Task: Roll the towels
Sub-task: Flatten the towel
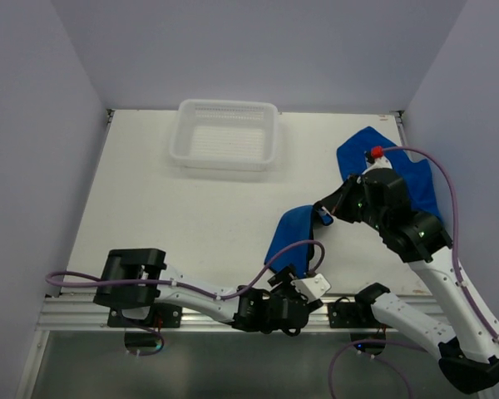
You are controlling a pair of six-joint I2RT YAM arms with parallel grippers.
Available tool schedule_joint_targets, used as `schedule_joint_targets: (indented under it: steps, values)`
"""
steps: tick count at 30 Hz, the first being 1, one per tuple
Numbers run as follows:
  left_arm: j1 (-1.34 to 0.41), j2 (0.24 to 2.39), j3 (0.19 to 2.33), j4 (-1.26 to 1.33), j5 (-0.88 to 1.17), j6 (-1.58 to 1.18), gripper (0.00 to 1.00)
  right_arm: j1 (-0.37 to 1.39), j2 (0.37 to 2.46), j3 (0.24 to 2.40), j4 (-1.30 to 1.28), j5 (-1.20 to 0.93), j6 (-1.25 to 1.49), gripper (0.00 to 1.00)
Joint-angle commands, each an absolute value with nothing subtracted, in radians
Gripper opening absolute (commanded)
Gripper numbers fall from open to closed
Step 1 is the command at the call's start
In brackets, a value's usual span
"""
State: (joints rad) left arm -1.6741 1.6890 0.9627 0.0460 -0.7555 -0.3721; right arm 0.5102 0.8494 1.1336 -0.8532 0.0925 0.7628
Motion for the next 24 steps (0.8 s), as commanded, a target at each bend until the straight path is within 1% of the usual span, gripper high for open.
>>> schedule_joint_targets:
  steps: [1,4,7,8,11,18,24]
  values:
    - [-1.68,1.727,1.008,0.123,-0.791,-0.354,0.77,0.508,0.83,1.129,-0.838,0.117,0.753,0.0]
    - [-1.678,1.775,1.026,0.132,-0.787,-0.348,0.79,0.509,0.831,1.129,-0.838,0.115,0.753,0.0]
    - [-1.678,1.827,1.048,0.133,-0.781,-0.342,0.77,0.509,0.833,1.131,-0.838,0.117,0.749,0.0]
    - [-1.678,1.844,1.051,0.133,-0.778,-0.341,0.68,0.508,0.833,1.129,-0.835,0.114,0.747,0.0]
    - [-1.674,1.865,1.046,0.152,-0.766,-0.325,0.52,0.508,0.828,1.121,-0.833,0.11,0.747,0.0]
    - [-1.638,1.894,1.043,0.14,-0.744,-0.337,0.52,0.509,0.813,1.114,-0.833,0.11,0.746,0.0]
    - [-1.625,1.89,1.032,0.143,-0.746,-0.344,0.55,0.508,0.808,1.114,-0.836,0.11,0.739,0.0]
